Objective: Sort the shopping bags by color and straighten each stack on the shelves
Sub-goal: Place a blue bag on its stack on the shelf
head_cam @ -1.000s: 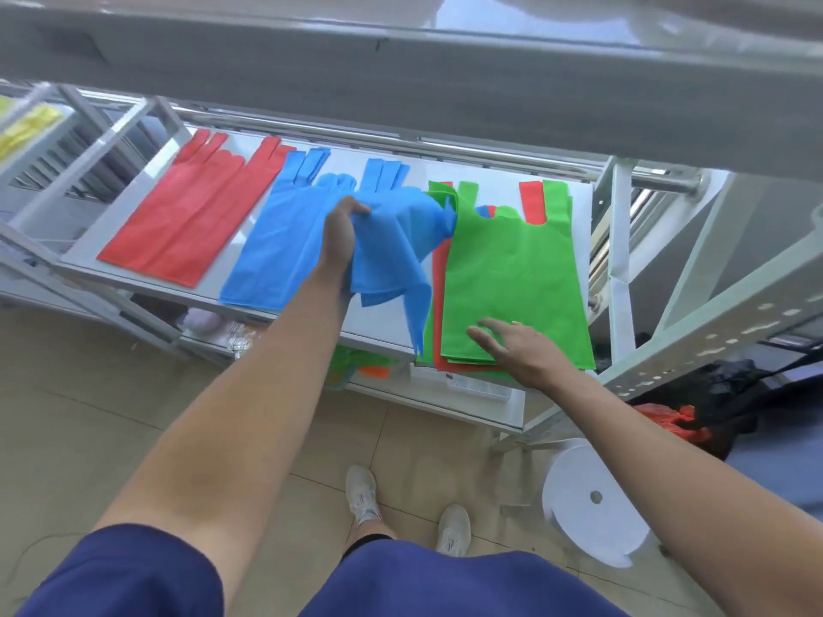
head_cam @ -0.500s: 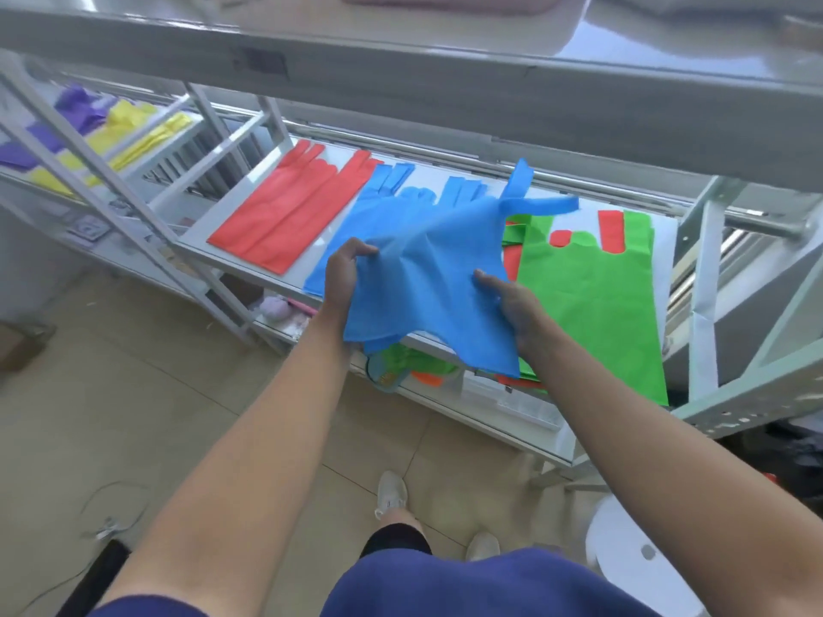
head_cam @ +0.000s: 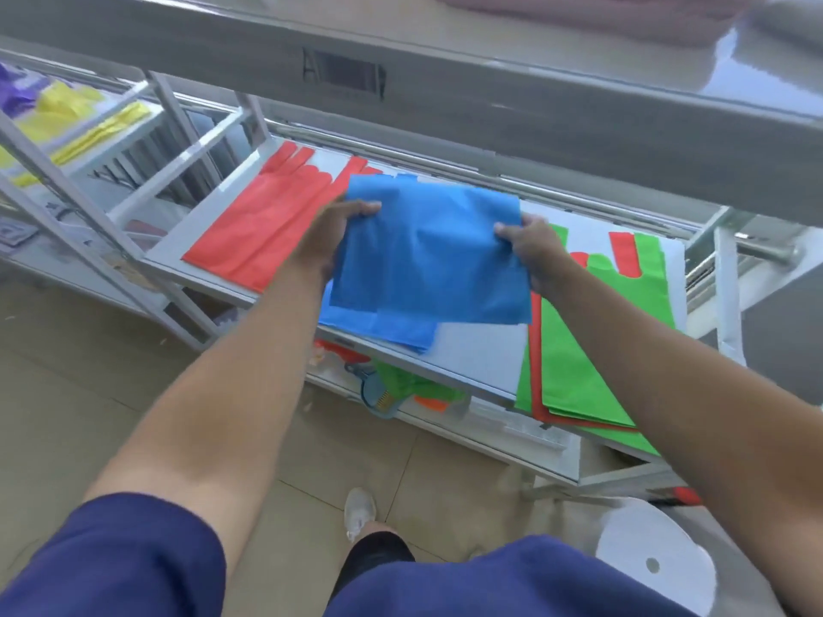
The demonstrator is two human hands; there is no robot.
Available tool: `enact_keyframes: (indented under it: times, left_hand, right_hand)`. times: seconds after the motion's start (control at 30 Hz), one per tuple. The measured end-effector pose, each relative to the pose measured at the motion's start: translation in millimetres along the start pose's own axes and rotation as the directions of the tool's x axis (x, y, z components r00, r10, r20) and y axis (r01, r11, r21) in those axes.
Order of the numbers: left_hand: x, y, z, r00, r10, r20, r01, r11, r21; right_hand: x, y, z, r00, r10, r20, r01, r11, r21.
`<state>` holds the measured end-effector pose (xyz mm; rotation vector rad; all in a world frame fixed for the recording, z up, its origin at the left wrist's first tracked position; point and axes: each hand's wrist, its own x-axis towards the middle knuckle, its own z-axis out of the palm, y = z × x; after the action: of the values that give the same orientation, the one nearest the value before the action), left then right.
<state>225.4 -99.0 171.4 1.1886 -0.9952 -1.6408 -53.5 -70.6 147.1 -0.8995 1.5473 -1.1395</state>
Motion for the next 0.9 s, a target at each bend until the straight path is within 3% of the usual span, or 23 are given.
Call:
enact_keyframes:
  times: [0.1,0.2,0.4,0.5,0.73,0.83,0.9]
  left_hand:
    - [43,29,-13,0.992,0.092,0.087,-0.088,0.995,-0.055]
    - [85,22,-33,0.983,0.066,0.171,-0.067,0.998,-0.002]
    - [145,-70,-71,0.995,-0.099,-0.010,0.094,0.912,0.398]
    - [159,-112,-91,0.995,-0.079,-0.069,0.104,0.811,0.575]
    - [164,-140,-99,0.991,0.039,-0.126,0.048,0.784,0.619]
    - [157,-134,-92,0.989,0.076,-0.130,0.050,0.651,0.758]
    - [150,-130,-79,0.984,0.142,-0.108,0.033,0.452,0.892]
  right_hand:
    - [16,-11,12,0.976,-0.161,-0.147,0.176,0.980,0.094]
    - [24,9,30,0.944,-0.187,-0.272,0.218,0.972,0.088]
    - [67,111,51,0.951,0.042,-0.307,-0.009,0.994,0.107]
    - [70,143,61,0.946,0.151,-0.286,-0.150,0.988,0.026]
    - [83,158,56,0.939,0.139,-0.314,-0.204,0.961,-0.187]
    - [70,145,55,0.960,0.110,-0.258,-0.182,0.943,-0.277]
    - [56,136,52,0.973,0.081,-0.216,-0.154,0.926,-0.344]
